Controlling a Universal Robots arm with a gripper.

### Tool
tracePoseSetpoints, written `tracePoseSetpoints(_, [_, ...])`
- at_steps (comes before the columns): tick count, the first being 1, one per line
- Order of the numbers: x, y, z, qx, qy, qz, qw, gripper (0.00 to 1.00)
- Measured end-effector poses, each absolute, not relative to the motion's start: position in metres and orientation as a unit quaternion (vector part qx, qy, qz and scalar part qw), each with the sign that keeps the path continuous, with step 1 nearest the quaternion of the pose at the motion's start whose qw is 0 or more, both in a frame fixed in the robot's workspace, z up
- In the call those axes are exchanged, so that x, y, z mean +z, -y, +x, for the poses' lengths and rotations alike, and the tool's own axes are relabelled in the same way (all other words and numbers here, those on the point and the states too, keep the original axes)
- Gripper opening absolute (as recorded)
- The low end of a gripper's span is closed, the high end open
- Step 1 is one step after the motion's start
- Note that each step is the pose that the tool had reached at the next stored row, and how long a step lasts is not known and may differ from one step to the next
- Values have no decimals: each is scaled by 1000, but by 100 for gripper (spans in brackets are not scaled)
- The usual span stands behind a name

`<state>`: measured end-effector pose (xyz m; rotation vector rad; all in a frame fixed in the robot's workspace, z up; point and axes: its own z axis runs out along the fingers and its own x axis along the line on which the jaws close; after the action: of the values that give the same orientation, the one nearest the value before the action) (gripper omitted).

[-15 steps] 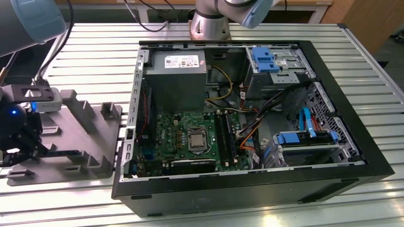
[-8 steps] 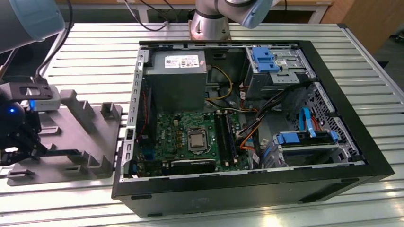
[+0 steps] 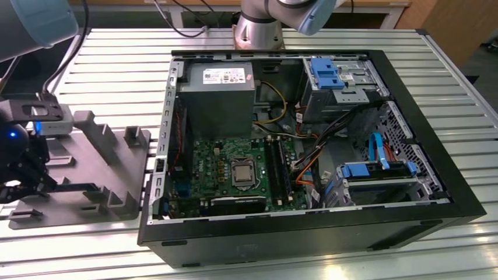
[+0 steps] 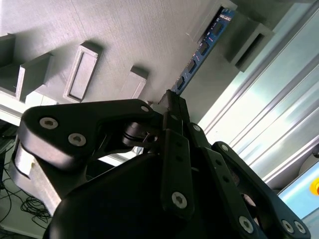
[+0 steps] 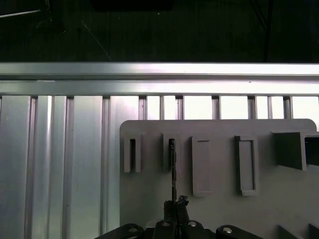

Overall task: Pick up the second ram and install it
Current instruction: 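Pick up the second ram and move it above second insertion slot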

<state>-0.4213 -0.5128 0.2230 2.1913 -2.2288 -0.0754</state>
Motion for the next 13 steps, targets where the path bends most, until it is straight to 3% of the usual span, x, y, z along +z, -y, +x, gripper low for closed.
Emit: tracePoseSetpoints(13, [229, 513, -421, -24, 713, 701, 7, 12])
